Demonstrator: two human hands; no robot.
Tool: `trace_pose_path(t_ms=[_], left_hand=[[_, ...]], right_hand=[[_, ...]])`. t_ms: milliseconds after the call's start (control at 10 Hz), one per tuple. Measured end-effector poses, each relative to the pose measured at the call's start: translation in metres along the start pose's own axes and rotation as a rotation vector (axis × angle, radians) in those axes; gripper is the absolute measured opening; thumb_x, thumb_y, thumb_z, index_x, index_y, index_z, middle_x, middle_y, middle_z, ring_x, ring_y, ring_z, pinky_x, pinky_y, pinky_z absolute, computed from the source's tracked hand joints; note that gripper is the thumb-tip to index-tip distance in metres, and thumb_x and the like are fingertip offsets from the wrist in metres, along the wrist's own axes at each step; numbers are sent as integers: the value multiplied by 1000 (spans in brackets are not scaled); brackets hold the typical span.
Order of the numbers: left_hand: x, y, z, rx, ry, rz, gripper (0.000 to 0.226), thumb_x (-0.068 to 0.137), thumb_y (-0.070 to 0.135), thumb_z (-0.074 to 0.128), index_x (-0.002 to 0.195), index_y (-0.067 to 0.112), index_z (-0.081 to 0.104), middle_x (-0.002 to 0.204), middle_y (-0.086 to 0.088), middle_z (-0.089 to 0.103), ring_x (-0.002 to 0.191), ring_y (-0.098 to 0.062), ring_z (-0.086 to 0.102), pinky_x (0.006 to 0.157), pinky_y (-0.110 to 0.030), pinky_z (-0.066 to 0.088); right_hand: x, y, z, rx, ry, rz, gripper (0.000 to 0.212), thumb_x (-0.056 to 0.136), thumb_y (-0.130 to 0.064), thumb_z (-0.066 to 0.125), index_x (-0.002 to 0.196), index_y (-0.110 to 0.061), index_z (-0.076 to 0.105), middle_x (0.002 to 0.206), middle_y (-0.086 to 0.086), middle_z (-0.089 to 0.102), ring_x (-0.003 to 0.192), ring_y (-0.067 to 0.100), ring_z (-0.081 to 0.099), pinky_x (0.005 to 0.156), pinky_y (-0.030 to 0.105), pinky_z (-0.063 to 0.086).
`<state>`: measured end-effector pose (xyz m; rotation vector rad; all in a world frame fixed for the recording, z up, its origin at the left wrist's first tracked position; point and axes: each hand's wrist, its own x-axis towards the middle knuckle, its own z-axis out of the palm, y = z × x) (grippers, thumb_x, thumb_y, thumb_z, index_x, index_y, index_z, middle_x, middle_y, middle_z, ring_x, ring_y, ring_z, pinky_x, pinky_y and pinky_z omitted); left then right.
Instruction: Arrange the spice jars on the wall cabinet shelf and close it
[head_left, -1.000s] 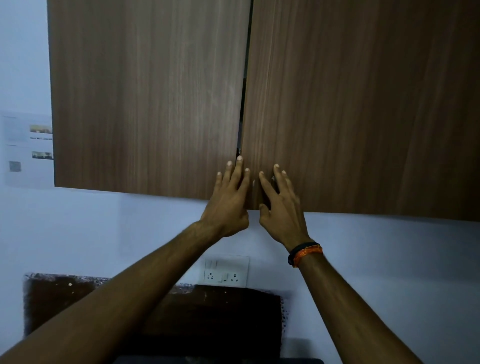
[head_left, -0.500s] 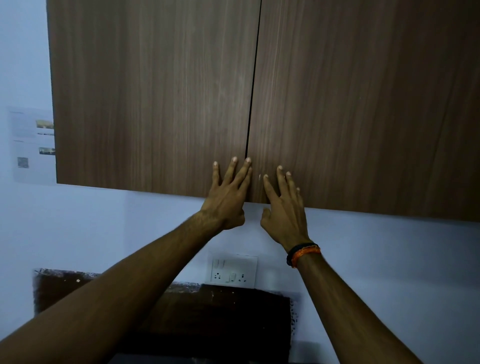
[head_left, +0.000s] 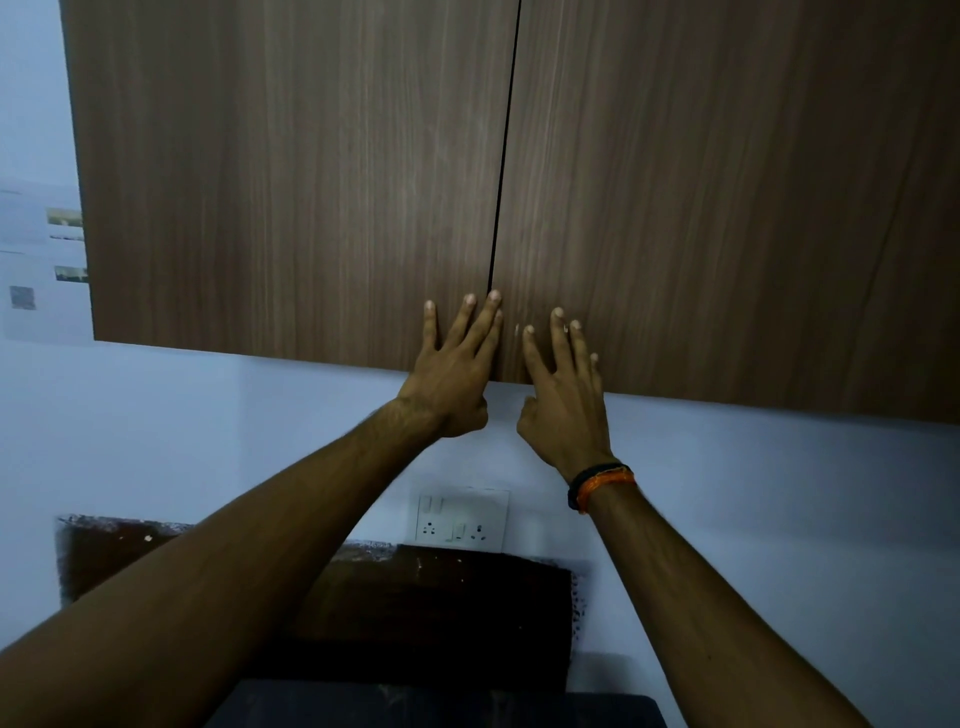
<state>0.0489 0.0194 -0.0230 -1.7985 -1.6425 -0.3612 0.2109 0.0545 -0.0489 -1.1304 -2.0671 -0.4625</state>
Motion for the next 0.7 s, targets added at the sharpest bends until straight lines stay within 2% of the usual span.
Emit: trace_pose_path(t_ms=[300,400,600,700], left_hand=[[-1,1,-27,-57,-169,-2,107,88,39,63,158,10,-14,164,-9,-28,151,-33,-24,119,-66,-6],[-4,3,-33,-108,-197,-13,108,89,37,64,158,13,-14,164,-7,-27,150,-35,-24,119,-66,-5],[-10,0,-42,-113,-170,15,103,91,35,63,159,18,-12,165,-8,-25,150,-38,-22,120,-65,-5],[-8,-5,-46,-78,-158,25,100,91,37,61,159,18,-10,165,-9,-23,151,-39,-21,119,-66,-4]], right_hand=[[-2,2,-24,-6,-109,-7,91,90,-13,61,162,-23,6,169,6,-13,156,29,-7,123,55,18],[-10,-2,-36,60,-132,11,89,91,-14,62,162,-21,9,170,8,-6,156,32,6,123,53,22],[-36,-16,-70,246,-55,19,68,95,-17,62,156,-15,33,165,8,25,148,30,29,121,44,31],[-53,-19,-97,313,36,13,62,95,-18,63,153,-14,41,159,4,36,144,23,36,117,34,32]])
